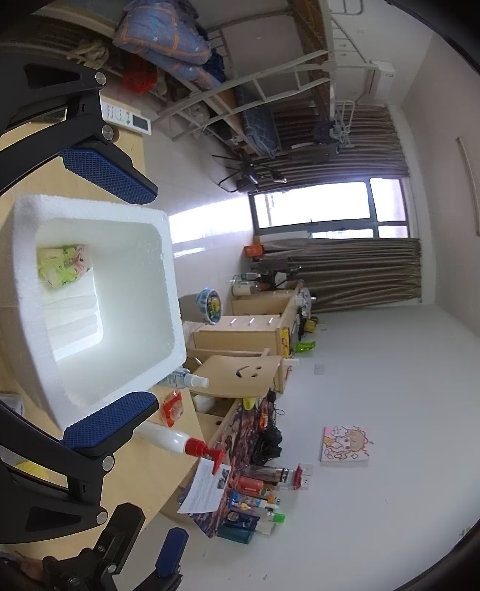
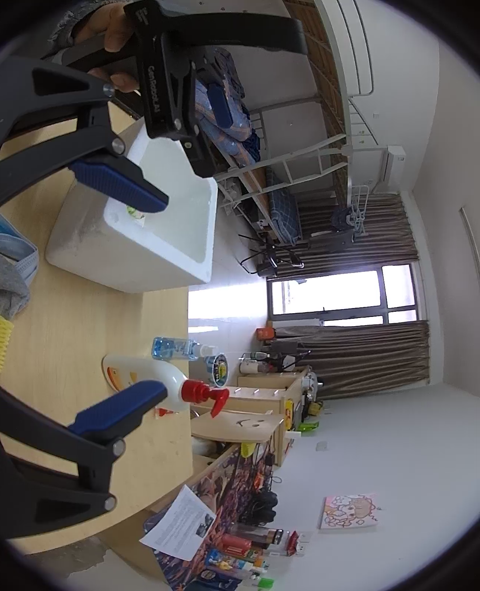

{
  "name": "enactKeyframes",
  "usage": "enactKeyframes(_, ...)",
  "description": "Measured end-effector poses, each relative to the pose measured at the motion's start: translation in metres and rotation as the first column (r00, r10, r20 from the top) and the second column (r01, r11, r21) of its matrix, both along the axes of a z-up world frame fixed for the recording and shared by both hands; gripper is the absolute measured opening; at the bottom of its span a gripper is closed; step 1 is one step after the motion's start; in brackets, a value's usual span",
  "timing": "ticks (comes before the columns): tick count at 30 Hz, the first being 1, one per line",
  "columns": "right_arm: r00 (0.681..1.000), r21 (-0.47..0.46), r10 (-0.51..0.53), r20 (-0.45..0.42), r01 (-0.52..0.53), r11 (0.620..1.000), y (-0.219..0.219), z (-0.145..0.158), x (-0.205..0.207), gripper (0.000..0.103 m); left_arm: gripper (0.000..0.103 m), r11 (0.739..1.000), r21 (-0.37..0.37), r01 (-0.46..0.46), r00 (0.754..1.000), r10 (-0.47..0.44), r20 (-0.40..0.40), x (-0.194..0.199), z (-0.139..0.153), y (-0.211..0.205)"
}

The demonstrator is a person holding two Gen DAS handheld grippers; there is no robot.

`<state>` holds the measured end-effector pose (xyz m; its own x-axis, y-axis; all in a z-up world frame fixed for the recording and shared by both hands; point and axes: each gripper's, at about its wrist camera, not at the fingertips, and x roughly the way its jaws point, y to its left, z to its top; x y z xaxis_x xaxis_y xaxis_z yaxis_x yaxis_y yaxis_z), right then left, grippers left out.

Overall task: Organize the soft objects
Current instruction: 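Withdraw both tools from the foam box back toward the table items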

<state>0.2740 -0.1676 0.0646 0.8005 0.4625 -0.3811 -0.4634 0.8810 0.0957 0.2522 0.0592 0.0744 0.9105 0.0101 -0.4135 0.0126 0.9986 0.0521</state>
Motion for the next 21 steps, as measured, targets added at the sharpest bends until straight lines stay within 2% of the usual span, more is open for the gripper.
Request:
enactKeyframes(10, 0.998, 0.002, 0.006, 0.054, -0.006, 1.000, -0.006, 0.018, -0.036, 0.095, 0.102, 1.000, 0.020, -0.001, 0.999, 0.000, 0.054, -0.046, 0.019, -0.008)
enactKeyframes(17, 0.995, 0.014, -0.004, 0.105, 0.002, 1.000, -0.013, 0.028, -0.073, 0.102, 0.102, 0.999, 0.036, 0.013, 0.995, -0.016, 0.093, -0.087, 0.029, -0.016)
enactKeyframes(21, 0.993, 0.019, -0.004, 0.119, 0.002, 1.000, -0.017, 0.029, -0.092, 0.103, 0.102, 1.000, 0.029, 0.012, 0.993, -0.015, 0.117, -0.111, 0.031, -0.019)
